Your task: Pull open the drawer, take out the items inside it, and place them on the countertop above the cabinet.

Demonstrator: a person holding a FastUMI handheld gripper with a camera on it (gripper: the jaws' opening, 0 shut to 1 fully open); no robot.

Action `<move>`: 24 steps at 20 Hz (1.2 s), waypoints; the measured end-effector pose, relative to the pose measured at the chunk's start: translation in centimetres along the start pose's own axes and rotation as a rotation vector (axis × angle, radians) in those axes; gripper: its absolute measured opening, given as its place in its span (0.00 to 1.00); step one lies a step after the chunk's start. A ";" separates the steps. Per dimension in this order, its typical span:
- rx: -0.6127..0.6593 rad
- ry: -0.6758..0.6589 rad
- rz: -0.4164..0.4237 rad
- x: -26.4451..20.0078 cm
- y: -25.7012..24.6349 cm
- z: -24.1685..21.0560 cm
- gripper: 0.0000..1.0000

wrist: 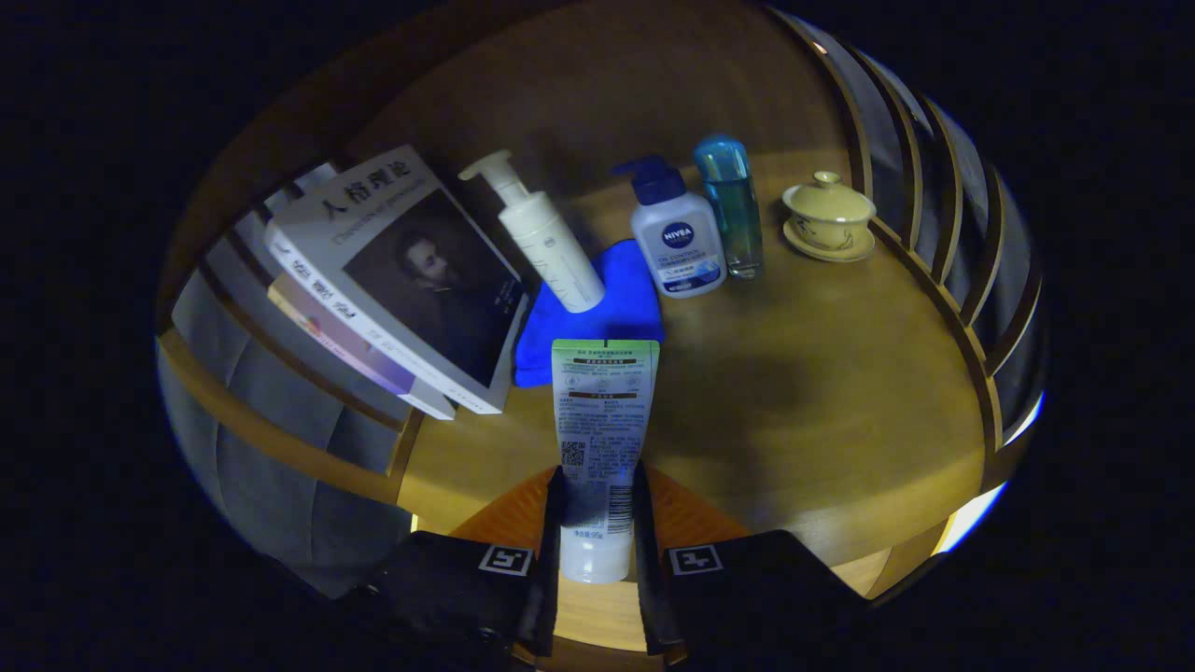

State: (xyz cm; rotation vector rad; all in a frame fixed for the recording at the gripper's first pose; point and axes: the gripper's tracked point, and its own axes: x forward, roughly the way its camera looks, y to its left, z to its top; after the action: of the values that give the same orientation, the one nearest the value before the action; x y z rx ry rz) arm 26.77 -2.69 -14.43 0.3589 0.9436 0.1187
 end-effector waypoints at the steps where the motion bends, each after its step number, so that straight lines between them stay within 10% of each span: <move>1: 0.008 0.001 -0.011 0.5 -0.4 0.1 0.39; 9: 0.047 0.010 0.012 1.9 0.7 0.3 0.51; 16: -0.028 -0.241 -0.007 -3.3 1.2 1.1 0.99; 24: -0.148 -0.492 -0.011 -10.7 3.5 -4.6 0.98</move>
State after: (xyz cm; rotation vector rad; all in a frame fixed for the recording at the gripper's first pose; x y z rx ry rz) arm 16.96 -1.05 -7.39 0.2299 0.4468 0.0840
